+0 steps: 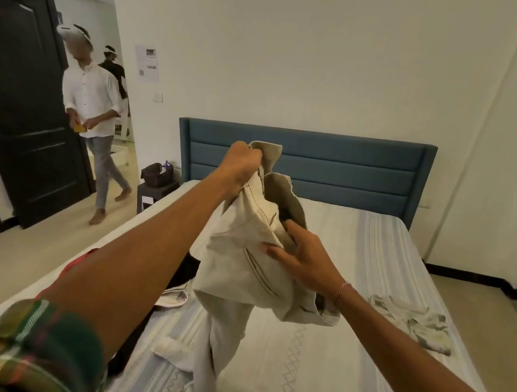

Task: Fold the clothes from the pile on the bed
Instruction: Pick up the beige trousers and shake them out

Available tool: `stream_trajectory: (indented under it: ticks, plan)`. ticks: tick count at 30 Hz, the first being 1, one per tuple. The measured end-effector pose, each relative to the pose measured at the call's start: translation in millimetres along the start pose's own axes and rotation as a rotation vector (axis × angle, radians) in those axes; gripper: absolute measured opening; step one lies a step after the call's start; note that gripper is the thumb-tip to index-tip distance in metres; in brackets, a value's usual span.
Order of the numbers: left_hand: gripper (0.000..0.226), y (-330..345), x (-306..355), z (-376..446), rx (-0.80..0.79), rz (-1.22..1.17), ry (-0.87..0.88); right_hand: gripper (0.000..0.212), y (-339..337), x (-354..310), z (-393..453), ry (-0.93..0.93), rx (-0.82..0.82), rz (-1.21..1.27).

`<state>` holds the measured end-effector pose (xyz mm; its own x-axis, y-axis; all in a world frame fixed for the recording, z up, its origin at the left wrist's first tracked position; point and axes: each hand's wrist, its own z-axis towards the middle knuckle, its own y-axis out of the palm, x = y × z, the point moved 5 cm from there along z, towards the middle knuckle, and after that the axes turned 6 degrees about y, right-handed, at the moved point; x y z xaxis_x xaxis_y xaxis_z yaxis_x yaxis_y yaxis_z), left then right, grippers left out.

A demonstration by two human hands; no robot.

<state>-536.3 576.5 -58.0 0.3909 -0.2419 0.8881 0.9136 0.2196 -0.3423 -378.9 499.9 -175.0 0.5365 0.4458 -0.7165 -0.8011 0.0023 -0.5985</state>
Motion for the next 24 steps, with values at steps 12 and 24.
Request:
stream_trajectory:
  ticks: [12,24]
  plan:
    - [0.056,33.0,-9.0,-47.6,-0.544,0.303,0.513,0.012,-23.0,-42.6,27.9,0.004,0.200,0.140]
    - [0.062,0.0,-23.6,1.3,-0.341,0.340,0.532,0.042,-2.9,-16.0,-20.9,0.350,-0.227,0.333]
